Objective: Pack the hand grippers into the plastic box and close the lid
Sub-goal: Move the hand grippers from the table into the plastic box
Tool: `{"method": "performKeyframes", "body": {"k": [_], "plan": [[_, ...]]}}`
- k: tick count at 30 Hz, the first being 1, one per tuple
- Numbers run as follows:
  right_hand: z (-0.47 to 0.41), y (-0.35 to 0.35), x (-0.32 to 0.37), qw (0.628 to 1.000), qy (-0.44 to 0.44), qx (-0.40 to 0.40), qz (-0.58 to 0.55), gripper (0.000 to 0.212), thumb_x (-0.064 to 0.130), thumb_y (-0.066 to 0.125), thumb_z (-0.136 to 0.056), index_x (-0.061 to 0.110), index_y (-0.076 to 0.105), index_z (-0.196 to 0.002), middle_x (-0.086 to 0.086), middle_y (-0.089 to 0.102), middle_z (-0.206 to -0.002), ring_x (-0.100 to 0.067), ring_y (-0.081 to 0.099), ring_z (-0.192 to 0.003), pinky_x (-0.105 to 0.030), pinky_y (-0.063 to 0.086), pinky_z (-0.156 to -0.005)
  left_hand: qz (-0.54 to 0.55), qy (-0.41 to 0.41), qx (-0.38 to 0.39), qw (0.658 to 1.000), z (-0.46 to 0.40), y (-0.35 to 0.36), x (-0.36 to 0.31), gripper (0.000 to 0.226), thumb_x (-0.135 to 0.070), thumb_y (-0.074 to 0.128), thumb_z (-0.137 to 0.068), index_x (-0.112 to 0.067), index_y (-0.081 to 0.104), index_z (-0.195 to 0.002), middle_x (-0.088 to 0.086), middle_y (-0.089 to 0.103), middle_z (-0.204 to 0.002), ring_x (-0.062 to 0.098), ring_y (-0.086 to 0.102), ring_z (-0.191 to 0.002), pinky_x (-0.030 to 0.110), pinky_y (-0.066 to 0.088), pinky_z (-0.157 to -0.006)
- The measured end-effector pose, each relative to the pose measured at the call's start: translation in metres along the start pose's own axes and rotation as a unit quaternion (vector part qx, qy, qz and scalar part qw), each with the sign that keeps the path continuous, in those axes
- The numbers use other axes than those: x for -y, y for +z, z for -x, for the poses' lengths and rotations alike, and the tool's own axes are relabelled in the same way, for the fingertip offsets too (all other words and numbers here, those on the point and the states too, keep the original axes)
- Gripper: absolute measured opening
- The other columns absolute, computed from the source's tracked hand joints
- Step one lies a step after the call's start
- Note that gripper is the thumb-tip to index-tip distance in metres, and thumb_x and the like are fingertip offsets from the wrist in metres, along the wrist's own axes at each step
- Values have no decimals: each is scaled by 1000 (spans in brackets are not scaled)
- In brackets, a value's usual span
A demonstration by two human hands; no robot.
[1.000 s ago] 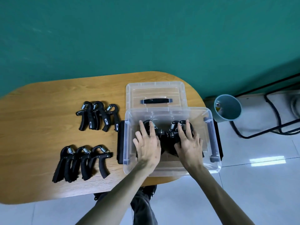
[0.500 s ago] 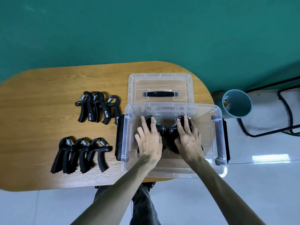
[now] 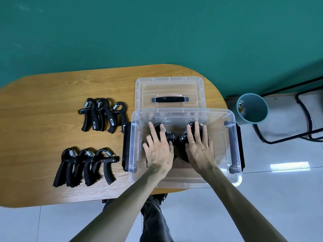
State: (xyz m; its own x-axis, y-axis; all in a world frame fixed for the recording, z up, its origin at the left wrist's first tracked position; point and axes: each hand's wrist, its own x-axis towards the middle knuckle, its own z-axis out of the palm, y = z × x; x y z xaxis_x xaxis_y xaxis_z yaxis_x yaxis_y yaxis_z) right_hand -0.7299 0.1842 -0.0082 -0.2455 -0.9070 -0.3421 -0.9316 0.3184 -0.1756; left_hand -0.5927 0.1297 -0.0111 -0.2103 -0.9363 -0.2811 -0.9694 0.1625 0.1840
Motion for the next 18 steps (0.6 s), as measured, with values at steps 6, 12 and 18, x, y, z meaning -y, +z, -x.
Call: {"method": "performKeyframes", "body": {"k": [6,12,18], "plan": [[8,-26,11,997,20,-68,-14,61,44,28,-102,17,27,-156,-15,25,-162,-40,27,-146,-52,39,-106,8,52,-11,999,11,-31,6,64,-45,37,-100,-15,25,-155,14,16,-165,33,33,-139,46,37,-103],[6,-68,48,987,0,-160,-11,46,34,44,-101,13,45,-142,-15,55,-130,-36,56,-104,-48,52,-85,32,153,-80,984,11,-72,28,44,-34,34,-102,-21,43,-144,-1,42,-152,22,43,-130,41,39,-102],[2,-93,107,978,-56,-200,6,41,31,45,-103,12,46,-139,-16,54,-123,-35,54,-101,-47,54,-79,100,126,-130,978,7,-104,88,42,-28,31,-103,-20,49,-139,-1,47,-148,20,47,-126,42,42,-103]]}}
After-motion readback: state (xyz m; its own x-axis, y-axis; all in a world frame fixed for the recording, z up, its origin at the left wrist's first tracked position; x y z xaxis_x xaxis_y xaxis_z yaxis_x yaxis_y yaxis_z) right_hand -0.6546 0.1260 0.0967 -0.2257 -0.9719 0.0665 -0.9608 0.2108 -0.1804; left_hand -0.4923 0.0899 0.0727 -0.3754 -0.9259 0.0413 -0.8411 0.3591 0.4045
